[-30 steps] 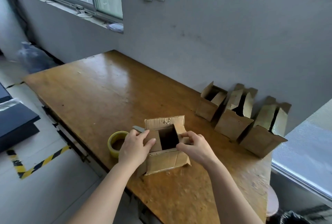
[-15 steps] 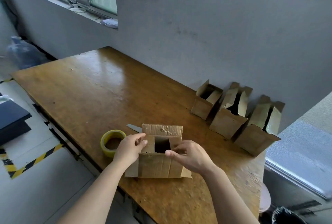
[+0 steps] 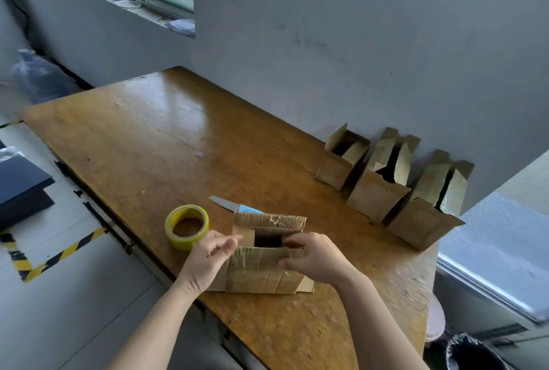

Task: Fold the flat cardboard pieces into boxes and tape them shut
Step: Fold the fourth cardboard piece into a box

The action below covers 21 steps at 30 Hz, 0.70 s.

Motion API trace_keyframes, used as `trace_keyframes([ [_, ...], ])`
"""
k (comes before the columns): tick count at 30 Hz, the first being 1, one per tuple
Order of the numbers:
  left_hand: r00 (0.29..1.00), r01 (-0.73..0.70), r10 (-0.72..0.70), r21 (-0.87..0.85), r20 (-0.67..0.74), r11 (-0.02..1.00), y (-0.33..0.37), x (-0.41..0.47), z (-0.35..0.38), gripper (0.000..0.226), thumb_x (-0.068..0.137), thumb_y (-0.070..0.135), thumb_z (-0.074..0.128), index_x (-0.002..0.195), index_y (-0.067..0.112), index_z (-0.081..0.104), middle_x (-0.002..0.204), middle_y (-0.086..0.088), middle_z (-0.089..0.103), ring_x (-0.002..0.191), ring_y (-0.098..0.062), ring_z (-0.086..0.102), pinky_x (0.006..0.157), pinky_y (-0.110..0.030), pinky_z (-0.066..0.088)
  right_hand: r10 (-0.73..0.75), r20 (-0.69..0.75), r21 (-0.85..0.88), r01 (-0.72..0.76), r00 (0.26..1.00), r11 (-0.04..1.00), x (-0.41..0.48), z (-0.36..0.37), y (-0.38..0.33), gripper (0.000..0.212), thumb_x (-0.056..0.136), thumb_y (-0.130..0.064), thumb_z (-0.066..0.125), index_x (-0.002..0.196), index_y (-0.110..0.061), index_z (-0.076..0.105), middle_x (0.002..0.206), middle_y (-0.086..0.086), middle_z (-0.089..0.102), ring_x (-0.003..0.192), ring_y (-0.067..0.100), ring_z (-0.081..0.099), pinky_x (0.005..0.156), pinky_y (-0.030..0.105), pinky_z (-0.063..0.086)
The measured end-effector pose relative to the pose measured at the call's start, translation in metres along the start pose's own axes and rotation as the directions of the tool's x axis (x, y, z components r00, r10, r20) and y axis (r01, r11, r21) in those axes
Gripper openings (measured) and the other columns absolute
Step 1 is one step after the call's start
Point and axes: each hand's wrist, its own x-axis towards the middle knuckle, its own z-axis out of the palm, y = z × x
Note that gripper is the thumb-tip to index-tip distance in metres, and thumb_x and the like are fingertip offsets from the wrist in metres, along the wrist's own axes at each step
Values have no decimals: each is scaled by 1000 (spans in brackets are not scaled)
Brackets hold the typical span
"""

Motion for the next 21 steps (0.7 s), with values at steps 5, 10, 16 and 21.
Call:
trace_keyframes([
  [5, 998, 53, -46, 192, -43, 980, -3, -4, 4, 29, 80, 35, 75, 108, 34, 69, 92, 5, 53, 92, -7, 53, 81, -17, 40, -39, -168, -60, 30, 985, 998, -2, 12, -5, 25, 82, -34, 68, 107, -33, 68, 97, -13, 67, 89, 7, 59, 67, 19, 48],
  [10, 993, 98, -83, 204, -81, 974, -3, -7, 8, 62, 82, 26, 75, 131, 36, 41, 97, 5, 50, 92, -10, 52, 79, -19, 42, -77, -348, -249, -13, 934, 968, -2, 23, -5, 69, 75, -35, 78, 135, -28, 44, 125, -6, 43, 113, 15, 38, 88, 25, 46],
  [16, 998, 52, -64, 323, 27, 945, 10, 1, 5, 68, 83, 23, 74, 136, 41, 35, 122, 5, 45, 115, -12, 46, 98, -30, 42, -153, -346, -370, 15, 926, 929, 0, 25, -9, 73, 79, -36, 75, 143, -35, 40, 146, -6, 39, 140, 19, 22, 115, 40, 20],
  [21, 990, -41, 84, 342, -110, 939, 7, -7, 5, 20, 76, 30, 80, 90, 25, 66, 98, 8, 55, 92, -7, 57, 83, -27, 50, -245, -260, -292, 166, 934, 942, -1, 37, -10, 34, 88, -44, 62, 119, -32, 67, 126, -12, 59, 119, 11, 49, 90, 27, 45],
])
